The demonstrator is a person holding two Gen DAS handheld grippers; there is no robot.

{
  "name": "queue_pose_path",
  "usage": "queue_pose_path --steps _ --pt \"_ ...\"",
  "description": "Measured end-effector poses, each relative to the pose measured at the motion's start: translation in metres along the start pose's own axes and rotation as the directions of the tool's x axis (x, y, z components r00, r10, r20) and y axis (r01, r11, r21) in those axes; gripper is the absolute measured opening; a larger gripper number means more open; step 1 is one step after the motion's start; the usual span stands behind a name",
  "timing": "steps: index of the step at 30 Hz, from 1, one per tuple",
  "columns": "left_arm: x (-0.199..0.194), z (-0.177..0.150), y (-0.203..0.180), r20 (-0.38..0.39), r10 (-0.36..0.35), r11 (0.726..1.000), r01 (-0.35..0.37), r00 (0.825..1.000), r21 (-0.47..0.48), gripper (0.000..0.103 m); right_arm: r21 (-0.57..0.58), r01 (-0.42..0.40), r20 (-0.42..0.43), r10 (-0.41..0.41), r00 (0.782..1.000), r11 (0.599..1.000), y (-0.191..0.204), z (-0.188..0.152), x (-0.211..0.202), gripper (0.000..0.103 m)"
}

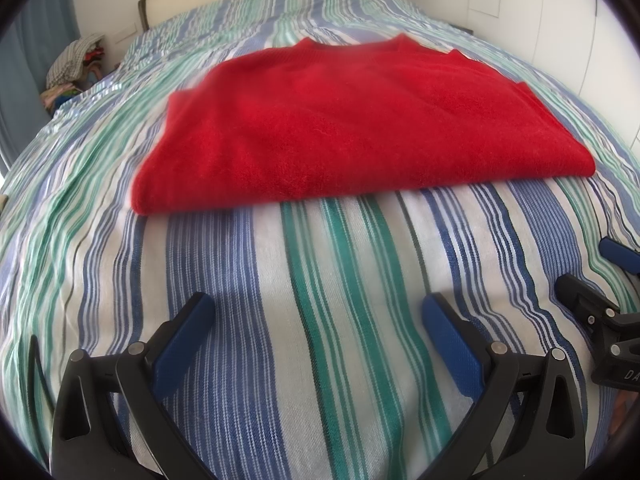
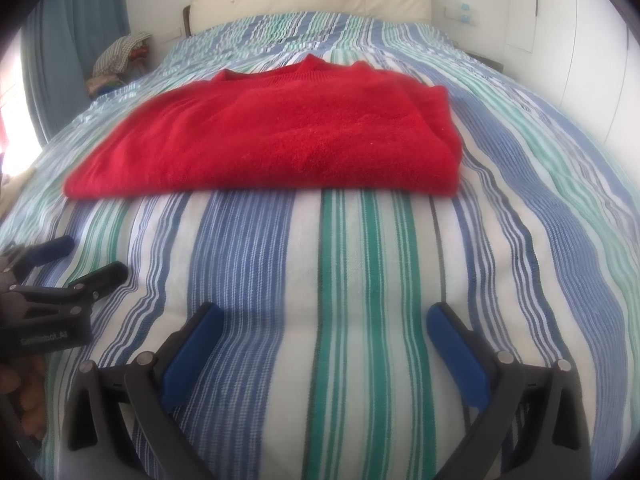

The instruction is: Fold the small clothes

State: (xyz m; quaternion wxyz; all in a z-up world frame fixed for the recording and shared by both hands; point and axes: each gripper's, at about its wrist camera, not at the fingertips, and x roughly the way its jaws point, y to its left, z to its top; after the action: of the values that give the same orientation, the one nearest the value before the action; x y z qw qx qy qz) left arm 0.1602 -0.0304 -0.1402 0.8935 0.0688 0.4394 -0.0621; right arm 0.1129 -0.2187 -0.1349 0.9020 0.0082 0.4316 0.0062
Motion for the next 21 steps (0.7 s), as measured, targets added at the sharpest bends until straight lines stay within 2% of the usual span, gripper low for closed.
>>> queue_pose_path --steps 11,15,19,20,21 --pt "0.000 0.000 0.001 0.000 0.001 1.000 -0.001 1.000 0.000 0.103 0.000 0.000 0.000 0.000 1.000 1.000 0.000 0.000 0.000 0.101" --pt "-0.001 0.000 -0.005 0.006 0.022 1.000 -0.022 1.000 0.012 0.103 -0.001 0.001 -0.001 -0.001 1.000 1.000 0.000 0.000 0.000 0.101" --pt "-0.018 0.001 -0.022 0.058 0.129 0.988 -0.133 0.990 0.074 0.103 -0.001 0.001 -0.003 -0.001 1.000 1.000 0.000 -0.002 0.000 0.102" --pt "-0.029 0.002 -0.025 0.102 0.169 0.980 -0.178 0.980 0.088 0.103 -0.002 0.001 -0.003 -0.001 1.000 1.000 0.000 -0.002 0.000 0.102" --pt "-0.044 0.002 -0.028 0.161 0.215 0.969 -0.231 0.963 0.090 0.103 -0.001 0.001 -0.004 -0.001 1.000 1.000 -0.001 -0.002 0.000 0.102"
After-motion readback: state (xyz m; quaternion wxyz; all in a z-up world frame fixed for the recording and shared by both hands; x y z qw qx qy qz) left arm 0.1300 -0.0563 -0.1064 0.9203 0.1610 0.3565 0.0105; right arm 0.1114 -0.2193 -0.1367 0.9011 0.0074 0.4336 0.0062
